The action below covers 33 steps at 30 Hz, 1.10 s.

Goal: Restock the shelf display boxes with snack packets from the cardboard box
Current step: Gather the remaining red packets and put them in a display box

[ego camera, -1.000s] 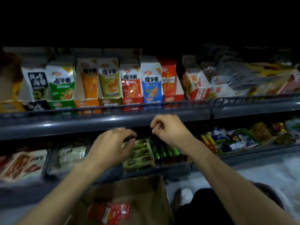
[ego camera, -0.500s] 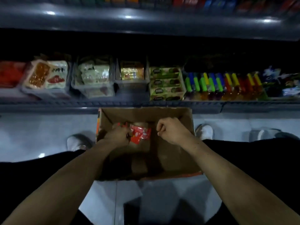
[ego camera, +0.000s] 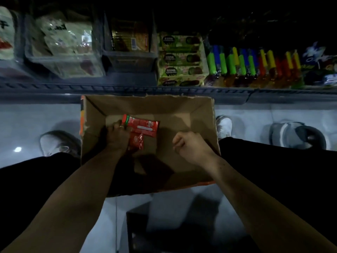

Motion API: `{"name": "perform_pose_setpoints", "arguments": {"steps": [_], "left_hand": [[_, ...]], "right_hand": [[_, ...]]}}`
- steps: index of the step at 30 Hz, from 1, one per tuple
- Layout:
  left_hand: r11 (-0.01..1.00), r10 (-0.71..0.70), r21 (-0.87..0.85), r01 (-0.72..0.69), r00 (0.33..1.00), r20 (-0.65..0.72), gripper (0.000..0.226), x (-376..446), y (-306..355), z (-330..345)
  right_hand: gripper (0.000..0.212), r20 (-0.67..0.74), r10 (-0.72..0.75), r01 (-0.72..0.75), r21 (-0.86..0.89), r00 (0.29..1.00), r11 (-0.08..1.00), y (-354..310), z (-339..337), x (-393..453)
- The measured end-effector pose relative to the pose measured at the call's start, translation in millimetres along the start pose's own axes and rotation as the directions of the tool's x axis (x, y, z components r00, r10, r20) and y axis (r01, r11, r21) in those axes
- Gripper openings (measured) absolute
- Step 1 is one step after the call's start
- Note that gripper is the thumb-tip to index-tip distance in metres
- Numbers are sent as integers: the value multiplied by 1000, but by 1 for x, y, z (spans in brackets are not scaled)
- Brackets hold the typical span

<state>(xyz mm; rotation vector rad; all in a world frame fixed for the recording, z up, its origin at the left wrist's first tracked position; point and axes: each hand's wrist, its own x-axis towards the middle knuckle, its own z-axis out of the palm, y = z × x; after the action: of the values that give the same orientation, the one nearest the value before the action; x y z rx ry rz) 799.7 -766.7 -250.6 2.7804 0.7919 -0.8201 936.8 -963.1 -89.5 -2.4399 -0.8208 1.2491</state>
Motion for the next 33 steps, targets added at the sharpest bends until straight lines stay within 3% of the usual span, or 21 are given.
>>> {"name": "perform_pose_setpoints", "arguments": {"steps": [2, 4, 6, 9, 10, 12, 13, 16, 20, 22, 25, 26, 28, 29, 33], "left_hand": [[997, -28, 66, 25, 999, 44, 48, -10, -2, 9], [997, -64, 37, 61, 995, 71, 40, -19, -3, 15], [975, -95, -199, 100, 995, 34, 37, -29, -2, 13], [794, -97, -602, 80, 995, 5, 9, -35, -2, 8], [708, -53, -704, 61, 998, 32, 11, -33, -2, 4], [499, 45, -866, 32, 997, 63, 36, -29, 2, -10], [443, 89, -896, 24, 994, 71, 38, -28, 7, -20], [360, 259, -933, -29, 963, 70, 32, -25, 31, -55], [335, 443, -937, -95, 894, 67, 29, -24, 54, -81], [358, 447, -927, -111, 892, 66, 28, -20, 57, -79], [539, 365, -824, -175, 930, 40, 23, -5, 50, -65], [639, 351, -749, -174, 933, 83, 29, 2, 44, -58], [865, 297, -478, -153, 924, 242, 63, 17, 34, -45], [926, 252, -352, -140, 921, 297, 76, 24, 31, -43], [987, 163, -78, -144, 893, 420, 85, 36, 36, -42]], "right_hand": [[15, -3, 25, -25, 1, 1000, 1000, 4, 3, 1], [12, -11, 44, -44, 17, 999, 999, 6, 6, 1], [11, -10, 66, -66, 12, 998, 998, 8, 10, -1], [10, -28, 86, -85, 24, 996, 996, 13, 15, -4], [8, -50, 98, -96, 53, 994, 994, 15, 16, -3], [9, -88, 153, -139, 148, 984, 979, 19, 17, 3], [15, -82, 195, -172, 231, 977, 958, 19, 18, 8], [37, -1, 294, -241, 571, 956, 785, 15, 15, 22], [42, -16, 311, -205, 719, 950, 664, 17, 7, 28], [27, -62, 338, -187, 734, 939, 653, 24, 4, 28], [20, -168, 368, -162, 681, 914, 714, 37, 2, 27], [19, -199, 368, -152, 663, 908, 733, 42, 2, 27], [19, -239, 354, -119, 655, 904, 747, 48, 0, 22], [21, -249, 345, -104, 656, 905, 748, 49, -1, 19], [23, -240, 323, -79, 678, 916, 730, 54, -1, 12]]}}
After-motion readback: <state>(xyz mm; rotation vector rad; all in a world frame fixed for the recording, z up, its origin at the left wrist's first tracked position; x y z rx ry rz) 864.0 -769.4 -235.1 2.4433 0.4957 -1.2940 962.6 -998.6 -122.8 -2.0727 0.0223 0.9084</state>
